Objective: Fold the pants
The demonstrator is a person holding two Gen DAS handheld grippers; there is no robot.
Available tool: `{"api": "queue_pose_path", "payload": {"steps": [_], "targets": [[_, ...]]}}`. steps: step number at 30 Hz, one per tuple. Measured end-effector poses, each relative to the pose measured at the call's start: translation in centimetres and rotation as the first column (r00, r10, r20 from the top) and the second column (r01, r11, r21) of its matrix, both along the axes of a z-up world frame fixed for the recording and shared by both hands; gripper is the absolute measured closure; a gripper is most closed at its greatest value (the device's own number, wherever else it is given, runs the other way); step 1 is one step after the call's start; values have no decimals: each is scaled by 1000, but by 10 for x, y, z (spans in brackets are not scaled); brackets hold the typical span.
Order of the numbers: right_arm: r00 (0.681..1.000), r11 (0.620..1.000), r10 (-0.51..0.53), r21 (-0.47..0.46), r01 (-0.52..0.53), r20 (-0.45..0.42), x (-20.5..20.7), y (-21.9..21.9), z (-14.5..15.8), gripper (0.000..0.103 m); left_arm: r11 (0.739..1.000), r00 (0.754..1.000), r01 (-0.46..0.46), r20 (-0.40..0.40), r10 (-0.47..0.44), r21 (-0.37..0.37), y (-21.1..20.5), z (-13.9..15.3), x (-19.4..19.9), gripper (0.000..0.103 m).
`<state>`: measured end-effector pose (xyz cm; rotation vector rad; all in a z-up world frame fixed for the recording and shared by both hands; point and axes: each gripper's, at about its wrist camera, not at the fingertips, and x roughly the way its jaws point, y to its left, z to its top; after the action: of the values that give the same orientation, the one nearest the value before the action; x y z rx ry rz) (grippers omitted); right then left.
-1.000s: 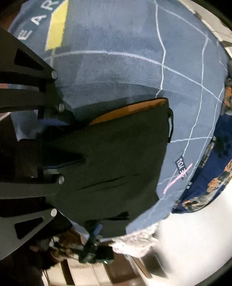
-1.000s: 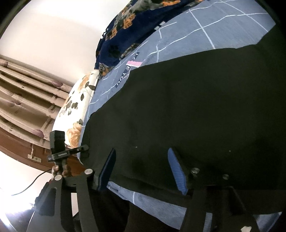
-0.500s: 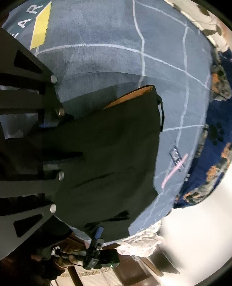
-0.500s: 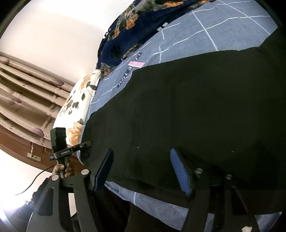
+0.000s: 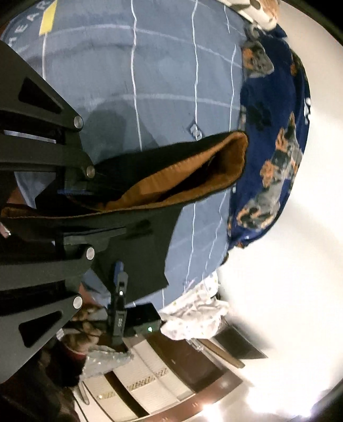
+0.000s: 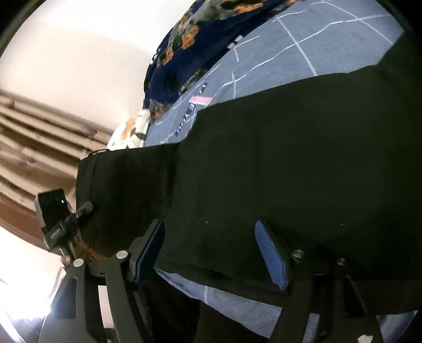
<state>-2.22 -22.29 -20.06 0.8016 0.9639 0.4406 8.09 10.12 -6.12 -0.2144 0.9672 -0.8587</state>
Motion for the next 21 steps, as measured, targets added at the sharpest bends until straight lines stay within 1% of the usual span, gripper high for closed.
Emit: {"api": "queue_pose_path", "payload": {"steps": [2, 4, 6, 7, 8, 10, 11, 13, 14, 15, 17, 21], "targets": [[1000, 998, -19, 60, 18, 21, -2, -6, 3, 32, 1000, 1000, 21, 6, -21, -16, -17, 6, -2, 85], [998, 994, -28, 110, 22, 48, -3, -10, 8, 32, 999, 999, 39, 6, -39, -34, -34, 10, -2, 85], [997, 979, -24, 202, 9, 74, -4, -12, 12, 31, 997, 999, 55, 4, -54, -49, -49, 12, 0, 85], [996, 966, -21, 260, -2, 88, -4, -13, 14, 30, 997, 998, 60, 3, -60, -55, -58, 13, 1, 85], [995, 955, -22, 296, -7, 94, -4, -13, 16, 27, 995, 998, 65, -7, -66, -71, -66, 12, 3, 85], [995, 923, -25, 384, -16, 101, -4, -13, 16, 24, 993, 997, 69, -25, -71, -97, -78, 10, 5, 85], [995, 889, -29, 458, -19, 97, -3, -13, 14, 21, 992, 997, 72, -30, -75, -107, -86, 9, 6, 85], [996, 846, -47, 534, -3, 79, -3, -15, 10, 18, 988, 995, 80, -43, -86, -131, -101, 8, 8, 85], [996, 818, -62, 575, 13, 65, -3, -18, 6, 16, 986, 995, 83, -48, -91, -144, -105, 7, 8, 85], [996, 804, -71, 594, 25, 55, -4, -21, 4, 15, 983, 993, 94, -50, -104, -160, -115, 8, 9, 85], [995, 781, -94, 623, 53, 33, -4, -28, 0, 13, 979, 991, 120, -44, -128, -165, -133, 8, 8, 85], [991, 751, -137, 653, 100, 6, -3, -42, -2, 10, 974, 982, 175, -45, -183, -141, -168, 1, 5, 85]]}}
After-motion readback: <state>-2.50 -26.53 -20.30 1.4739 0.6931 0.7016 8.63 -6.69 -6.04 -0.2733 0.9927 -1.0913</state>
